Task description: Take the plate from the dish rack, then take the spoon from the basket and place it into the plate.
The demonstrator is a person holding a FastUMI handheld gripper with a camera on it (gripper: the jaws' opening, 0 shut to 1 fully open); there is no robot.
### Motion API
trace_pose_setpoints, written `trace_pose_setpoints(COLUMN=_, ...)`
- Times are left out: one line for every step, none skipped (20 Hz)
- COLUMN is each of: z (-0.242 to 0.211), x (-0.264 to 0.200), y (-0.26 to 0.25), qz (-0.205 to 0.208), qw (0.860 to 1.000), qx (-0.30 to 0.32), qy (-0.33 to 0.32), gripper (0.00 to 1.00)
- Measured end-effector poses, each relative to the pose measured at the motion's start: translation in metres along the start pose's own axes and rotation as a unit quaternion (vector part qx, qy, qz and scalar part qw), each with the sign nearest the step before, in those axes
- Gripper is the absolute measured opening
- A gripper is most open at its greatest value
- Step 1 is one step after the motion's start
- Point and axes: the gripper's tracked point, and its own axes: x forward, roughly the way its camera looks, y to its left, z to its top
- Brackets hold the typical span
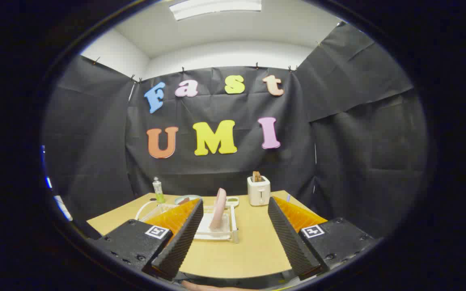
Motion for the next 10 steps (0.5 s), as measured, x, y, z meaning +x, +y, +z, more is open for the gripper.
trace_pose_setpoints(z=-0.0019, x=0.0005, y=0.0002, qz=0.001, qw=1.0, qx=-0.001, qy=0.001, gripper=1.0)
trace_pose_setpoints(z=-0.0032, x=0.0011, y=0.0001, qz=0.001, qw=1.0, qx=-0.003, qy=0.003, gripper=1.0)
trace_pose_setpoints(z=-0.0046, x=0.0022, y=-0.0002, qz=0.002, qw=1.0, qx=-0.004, qy=0.005, gripper=1.0)
trace_pose_setpoints(z=-0.0053, x=0.0021, y=-0.0002, qz=0.002, qw=1.0, qx=-0.005, qy=0.007, gripper=1.0)
trace_pose_setpoints(z=-0.0057, x=0.0023, y=-0.0005, qz=0.002, qw=1.0, qx=-0.006, qy=0.008, gripper=1.0)
trace_pose_setpoints(z=-0.0079, x=0.0036, y=-0.0009, qz=0.002, qw=1.0, qx=-0.008, qy=0.01, gripper=1.0)
trace_pose_setpoints(z=-0.0094, x=0.0036, y=-0.0011, qz=0.003, qw=1.0, qx=-0.01, qy=0.011, gripper=1.0)
trace_pose_setpoints(z=-0.0103, x=0.0038, y=-0.0014, qz=0.003, qw=1.0, qx=-0.011, qy=0.012, gripper=1.0)
trace_pose_setpoints(z=-0.0115, x=0.0046, y=-0.0017, qz=0.004, qw=1.0, qx=-0.011, qy=0.013, gripper=1.0)
trace_pose_setpoints(z=-0.0119, x=0.005, y=-0.0018, qz=0.004, qw=1.0, qx=-0.01, qy=0.014, gripper=1.0)
